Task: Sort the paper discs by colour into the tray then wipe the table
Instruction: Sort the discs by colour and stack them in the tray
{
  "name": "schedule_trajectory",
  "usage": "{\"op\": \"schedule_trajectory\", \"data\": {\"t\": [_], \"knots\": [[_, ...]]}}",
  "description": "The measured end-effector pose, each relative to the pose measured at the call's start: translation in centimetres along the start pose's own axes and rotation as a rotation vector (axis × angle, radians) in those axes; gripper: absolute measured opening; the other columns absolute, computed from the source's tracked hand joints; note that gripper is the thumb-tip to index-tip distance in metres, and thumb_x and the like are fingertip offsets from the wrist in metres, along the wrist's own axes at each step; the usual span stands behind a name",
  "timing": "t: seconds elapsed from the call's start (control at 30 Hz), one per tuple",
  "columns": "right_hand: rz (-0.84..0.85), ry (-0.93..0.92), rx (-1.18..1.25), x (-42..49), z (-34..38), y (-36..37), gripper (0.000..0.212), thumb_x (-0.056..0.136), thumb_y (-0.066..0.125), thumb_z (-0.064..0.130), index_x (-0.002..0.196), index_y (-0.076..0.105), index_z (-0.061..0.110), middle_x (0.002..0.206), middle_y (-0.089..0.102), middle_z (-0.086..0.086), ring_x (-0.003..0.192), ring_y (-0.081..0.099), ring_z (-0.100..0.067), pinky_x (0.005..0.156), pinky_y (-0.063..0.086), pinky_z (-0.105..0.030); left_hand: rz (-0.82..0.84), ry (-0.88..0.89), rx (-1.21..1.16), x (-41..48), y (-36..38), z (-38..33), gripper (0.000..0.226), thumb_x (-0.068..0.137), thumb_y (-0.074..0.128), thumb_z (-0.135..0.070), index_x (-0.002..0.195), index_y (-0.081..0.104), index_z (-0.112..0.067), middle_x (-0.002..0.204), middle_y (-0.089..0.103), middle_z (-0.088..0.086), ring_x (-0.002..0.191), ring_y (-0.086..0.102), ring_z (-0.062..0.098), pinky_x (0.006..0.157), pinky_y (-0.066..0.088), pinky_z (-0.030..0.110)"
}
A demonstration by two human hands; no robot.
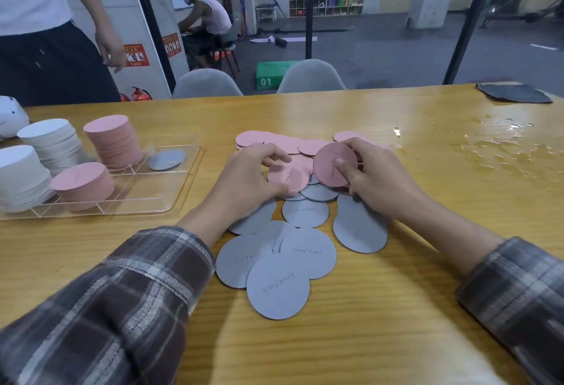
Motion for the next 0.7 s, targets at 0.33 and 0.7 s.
{"op": "schedule_trajectory", "data": {"t": [0.33, 0.7], "knots": [[0.035, 0.002, 0.068, -0.2, 0.8, 0.3, 0.022, 0.109, 0.041, 0.019, 0.112, 0.063, 0.021, 0.061, 0.059, 0.003, 0.049, 0.057, -0.005, 0.051, 0.045, -0.017, -0.051, -0.053, -0.547, 0.1, -0.8, -0.8, 0.013, 0.086, 0.082, -0.003, 0.098, 0.076, -0.003, 0.089, 0.076, 0.005, 0.073, 0.070, 0.015, 0.070, 0.061, 0.027], [0.064, -0.068, 0.065, -0.1, 0.9, 0.9, 0.022, 0.100, 0.062, 0.026, 0.121, 0.063, 0.023, 0.086, 0.065, 0.015, 0.073, 0.064, -0.006, 0.070, 0.048, -0.029, -0.206, 0.067, -0.290, 0.2, 0.6, -1.8, 0.007, 0.090, 0.079, -0.016, 0.098, 0.078, -0.015, 0.094, 0.076, -0.007, 0.088, 0.070, 0.006, 0.074, 0.050, 0.011]]}}
Point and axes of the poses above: each hand's wrist, its own x-axis towards the middle knuckle, its own y-axis out of the palm, z = x × y, the point moved 5 cm from there along x, towards the middle knuckle
